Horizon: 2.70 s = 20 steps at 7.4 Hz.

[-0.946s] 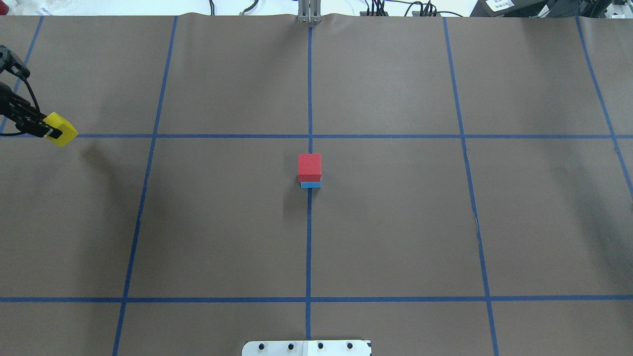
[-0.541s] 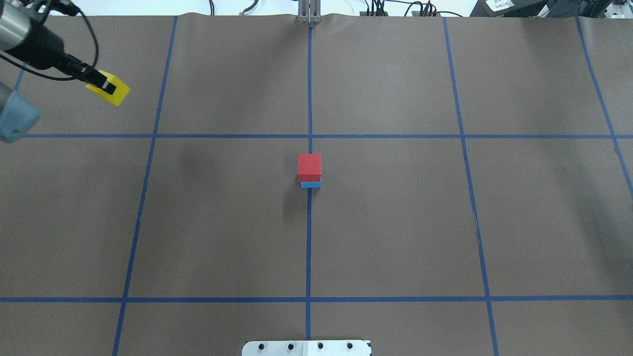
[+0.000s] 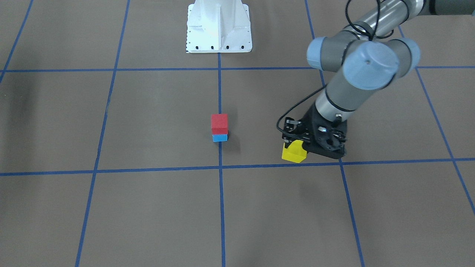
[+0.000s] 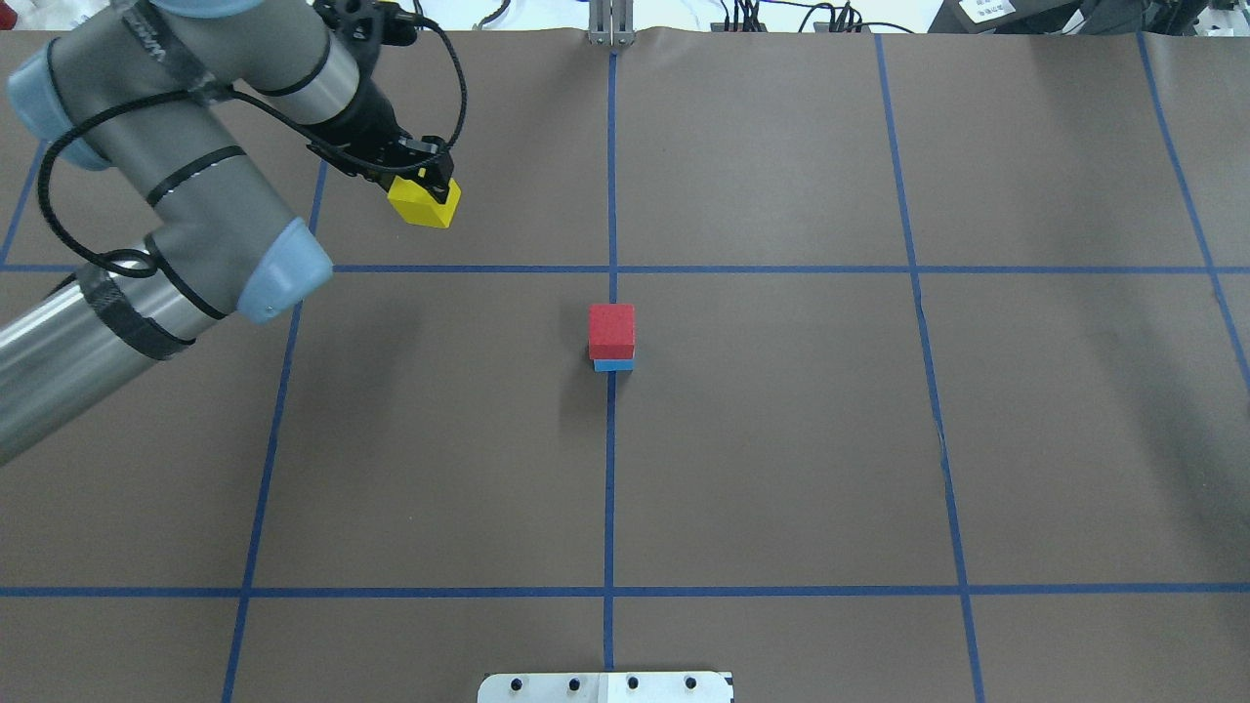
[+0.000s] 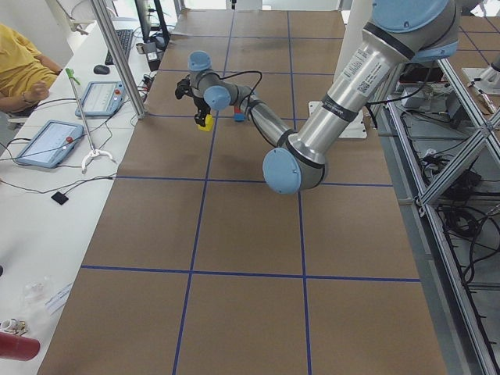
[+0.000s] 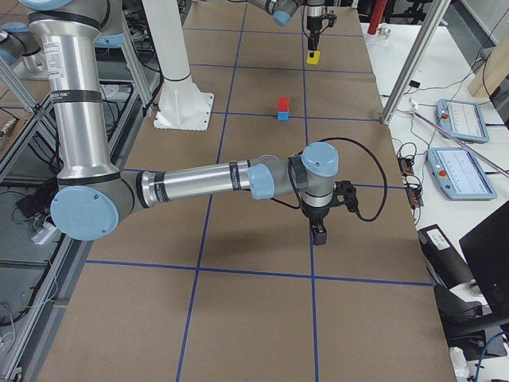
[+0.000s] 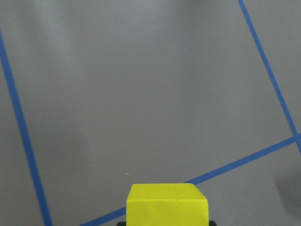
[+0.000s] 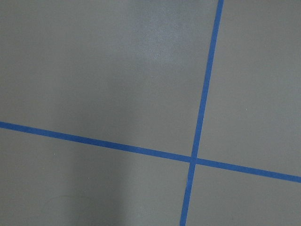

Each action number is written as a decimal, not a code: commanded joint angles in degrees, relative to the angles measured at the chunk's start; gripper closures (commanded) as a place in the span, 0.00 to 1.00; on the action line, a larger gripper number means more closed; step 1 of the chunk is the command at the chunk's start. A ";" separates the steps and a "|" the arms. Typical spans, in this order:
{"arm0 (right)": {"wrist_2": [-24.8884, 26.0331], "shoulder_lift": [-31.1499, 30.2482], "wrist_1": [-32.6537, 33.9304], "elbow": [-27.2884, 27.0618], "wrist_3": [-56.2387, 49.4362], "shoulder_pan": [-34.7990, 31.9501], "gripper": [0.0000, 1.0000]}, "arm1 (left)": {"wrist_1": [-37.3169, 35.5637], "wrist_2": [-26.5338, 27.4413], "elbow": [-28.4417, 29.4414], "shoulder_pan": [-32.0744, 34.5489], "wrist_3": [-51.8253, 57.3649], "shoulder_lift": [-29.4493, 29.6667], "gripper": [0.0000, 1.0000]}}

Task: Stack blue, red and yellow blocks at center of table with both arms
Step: 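Carry the yellow block with the left gripper onto the red block, then open the left gripper and withdraw it from the stack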

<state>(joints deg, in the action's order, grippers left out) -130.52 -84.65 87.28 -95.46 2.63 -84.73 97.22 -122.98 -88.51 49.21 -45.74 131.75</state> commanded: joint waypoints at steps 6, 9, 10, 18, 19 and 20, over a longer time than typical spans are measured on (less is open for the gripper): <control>0.00 -0.17 0.00 0.01 0.09 0.00 0.00 | -10.73 14.43 3.87 -16.25 -19.82 14.06 0.95; 0.00 -0.17 0.00 0.01 0.09 0.00 0.00 | -14.94 14.35 2.90 -16.25 -20.35 14.58 0.72; 0.00 -0.25 0.00 0.01 0.09 0.00 0.00 | -15.04 14.43 2.90 -16.25 -21.83 14.50 0.63; 0.00 -0.17 0.00 0.10 0.09 0.09 0.00 | -14.95 15.49 2.90 -17.30 -23.43 14.58 0.00; 0.00 -0.08 0.00 0.10 0.00 0.00 0.00 | -14.95 15.40 1.68 -17.22 -22.56 14.58 0.00; 0.00 -0.08 0.00 0.19 0.00 0.00 0.00 | -17.13 15.23 -2.94 -16.61 -16.98 12.06 0.00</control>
<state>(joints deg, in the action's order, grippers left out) -130.52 -84.78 87.27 -95.34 2.67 -84.71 81.79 -107.63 -87.39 32.13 -67.43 145.80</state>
